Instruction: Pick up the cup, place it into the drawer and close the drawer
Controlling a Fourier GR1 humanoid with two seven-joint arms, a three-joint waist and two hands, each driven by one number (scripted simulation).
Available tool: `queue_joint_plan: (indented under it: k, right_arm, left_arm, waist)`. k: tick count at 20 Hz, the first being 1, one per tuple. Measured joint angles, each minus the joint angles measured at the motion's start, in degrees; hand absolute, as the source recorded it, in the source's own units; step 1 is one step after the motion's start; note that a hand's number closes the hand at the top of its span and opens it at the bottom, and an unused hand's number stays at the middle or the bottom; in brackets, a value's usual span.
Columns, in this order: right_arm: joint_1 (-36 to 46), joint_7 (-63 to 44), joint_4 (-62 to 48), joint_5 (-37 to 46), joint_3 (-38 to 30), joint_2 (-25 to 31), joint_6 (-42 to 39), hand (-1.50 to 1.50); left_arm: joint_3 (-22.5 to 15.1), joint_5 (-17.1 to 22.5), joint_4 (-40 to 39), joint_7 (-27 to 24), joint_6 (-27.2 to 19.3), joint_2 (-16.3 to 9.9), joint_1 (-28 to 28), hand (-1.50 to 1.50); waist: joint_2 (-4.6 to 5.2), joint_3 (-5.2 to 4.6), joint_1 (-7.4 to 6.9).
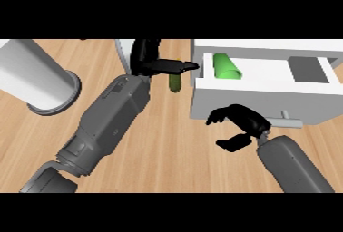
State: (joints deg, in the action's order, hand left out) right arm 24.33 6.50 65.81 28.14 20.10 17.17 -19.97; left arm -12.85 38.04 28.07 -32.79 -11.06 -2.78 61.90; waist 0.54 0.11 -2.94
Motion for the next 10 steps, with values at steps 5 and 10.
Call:
queue_joint_plan:
  k: [5, 10]
  right_arm:
    - [7.9, 7.9, -15.0, 1.7, -3.7, -1.0, 4.9, 1.50]
    - [15.3, 13.2, -25.9, 0.3, -9.6, -0.1, 8.7, 1.50]
  left_arm:
    - [-0.3, 0.2, 4.2, 1.2, 1.8, -1.8, -3.6, -1.50]
    - [-0.4, 0.6, 7.7, 2.4, 4.3, -4.4, -7.0, -1.50]
  waist:
    - [-0.01, -0.08, -2.02]
    - [0.54, 0.10, -3.87]
